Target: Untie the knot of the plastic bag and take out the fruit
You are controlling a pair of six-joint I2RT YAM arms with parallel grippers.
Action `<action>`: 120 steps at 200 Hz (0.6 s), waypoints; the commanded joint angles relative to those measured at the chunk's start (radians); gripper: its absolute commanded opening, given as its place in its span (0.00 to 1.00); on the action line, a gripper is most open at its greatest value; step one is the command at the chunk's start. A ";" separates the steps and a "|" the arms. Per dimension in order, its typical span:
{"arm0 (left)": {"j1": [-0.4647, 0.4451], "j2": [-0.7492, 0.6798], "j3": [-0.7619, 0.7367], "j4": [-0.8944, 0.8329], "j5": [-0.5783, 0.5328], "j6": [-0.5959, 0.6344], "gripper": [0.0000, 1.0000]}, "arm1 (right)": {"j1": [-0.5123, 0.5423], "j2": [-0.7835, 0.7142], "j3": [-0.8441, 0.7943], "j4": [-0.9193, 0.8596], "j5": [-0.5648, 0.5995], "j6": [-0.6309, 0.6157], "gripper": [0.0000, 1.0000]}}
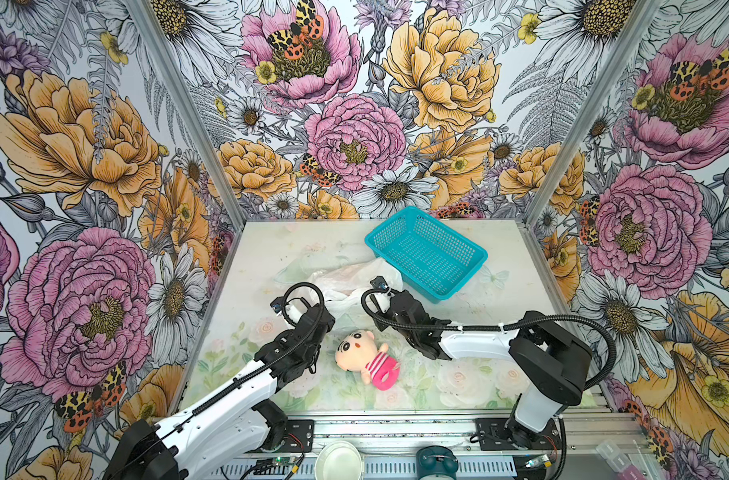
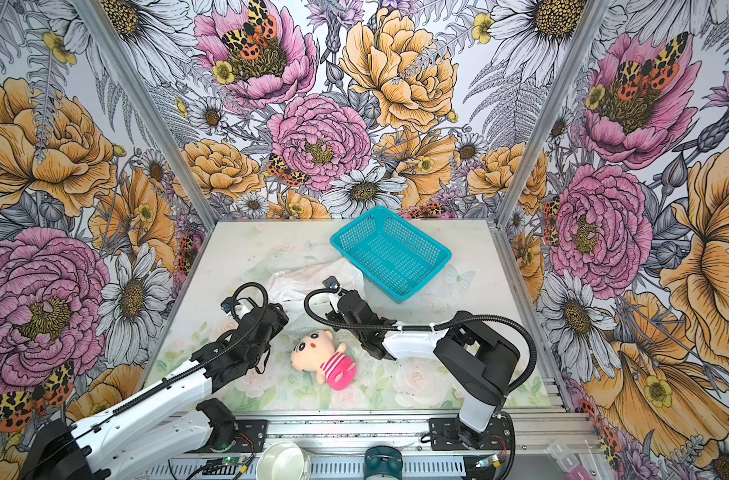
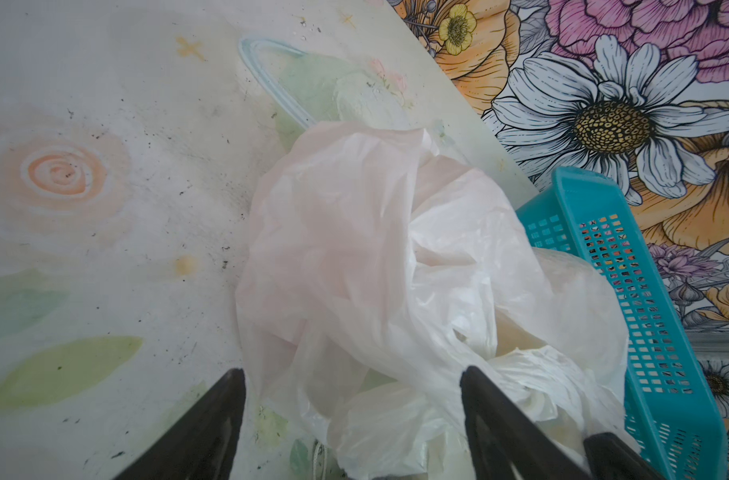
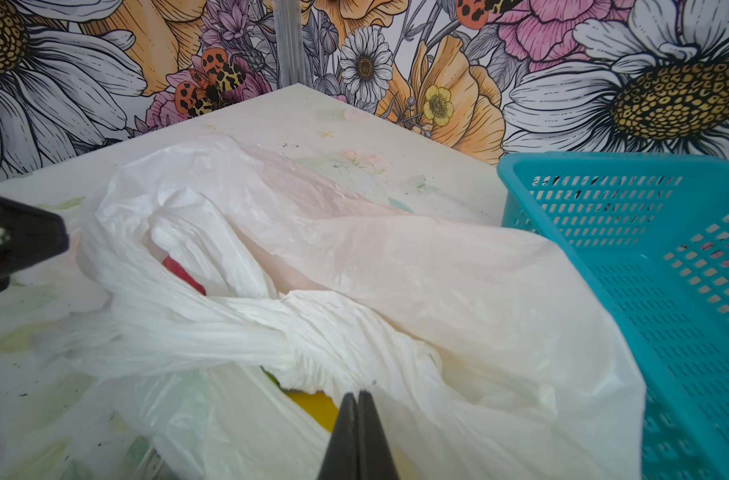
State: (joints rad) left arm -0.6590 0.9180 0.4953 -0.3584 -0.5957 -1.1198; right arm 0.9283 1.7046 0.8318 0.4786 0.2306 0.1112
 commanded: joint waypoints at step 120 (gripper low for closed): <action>-0.004 0.244 0.131 0.064 -0.013 0.068 0.04 | 0.043 -0.093 -0.112 0.180 -0.055 -0.026 0.00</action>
State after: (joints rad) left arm -0.6590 1.1496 0.6006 -0.3027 -0.5999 -1.0763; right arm 0.9638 1.6379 0.7326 0.6212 0.1852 0.0963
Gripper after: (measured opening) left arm 0.177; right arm 0.049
